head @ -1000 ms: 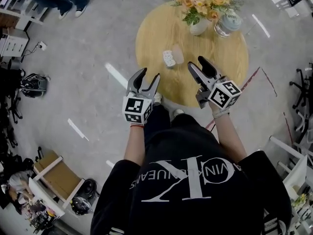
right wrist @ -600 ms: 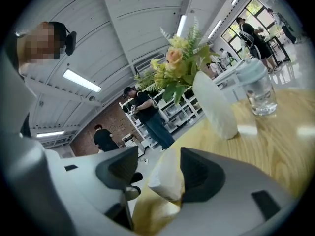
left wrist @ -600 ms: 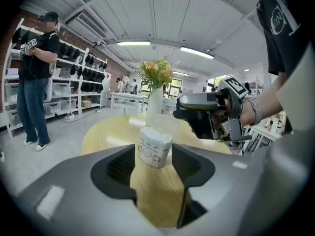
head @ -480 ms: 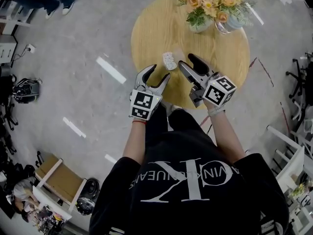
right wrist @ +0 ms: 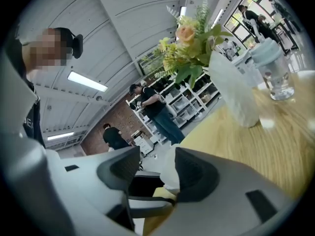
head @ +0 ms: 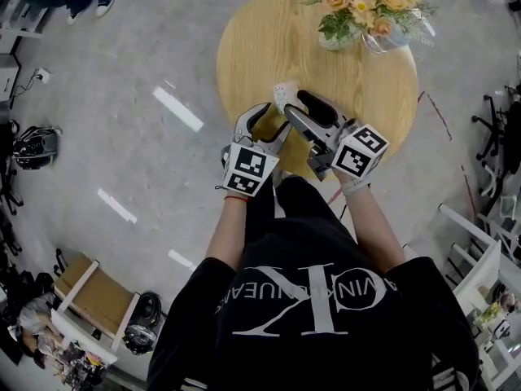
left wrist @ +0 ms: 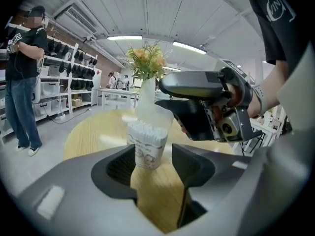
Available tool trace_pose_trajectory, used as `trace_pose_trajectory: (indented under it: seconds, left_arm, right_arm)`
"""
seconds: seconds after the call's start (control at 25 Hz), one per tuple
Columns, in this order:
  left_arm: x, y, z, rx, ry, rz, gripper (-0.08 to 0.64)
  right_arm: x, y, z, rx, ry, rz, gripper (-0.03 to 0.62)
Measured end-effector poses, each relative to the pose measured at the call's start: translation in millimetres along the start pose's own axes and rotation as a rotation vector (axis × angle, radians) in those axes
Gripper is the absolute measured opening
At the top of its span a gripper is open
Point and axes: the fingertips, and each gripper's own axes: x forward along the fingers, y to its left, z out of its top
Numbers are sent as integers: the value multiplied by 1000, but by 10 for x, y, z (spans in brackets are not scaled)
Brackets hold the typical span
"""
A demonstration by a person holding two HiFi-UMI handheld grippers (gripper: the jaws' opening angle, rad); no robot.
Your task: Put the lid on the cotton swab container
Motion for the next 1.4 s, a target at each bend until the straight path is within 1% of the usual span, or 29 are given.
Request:
trace_pose_trajectory:
  seconds: [0.08,0.16,0.36,0.52,0.64,0.8,1.12,1.4]
  left_arm:
    - [21,12,-55,-19,7,9,222]
    - [36,28,-93,-29,18,20,222]
    - [53,43,-101,-29,27,20,222]
    - [72,45,-98,-21,28,16,222]
    - [85,40,-99,-14,29,14,222]
    - [93,38,-98,-15,25,17,221]
    - [105,54,-102,-24,14,28,221]
    - [119,63,-101,-34,7,39,221]
  right_arm:
    - [37,14,-28,7,13,10,224]
    - [64,-3,-49,3,21,1,204]
    - [93,-52,-128,-28,63,-25,124]
    - [144,-89,-179,-95,111,-57,74]
    - [184,-87,-224,-149,149,-73,61]
    - [212,-98,-240,-187,171,-88,52]
    - [250,-101,-288,-304,238,-102,35]
    - [268,-115,-292,-350,274,-124,20]
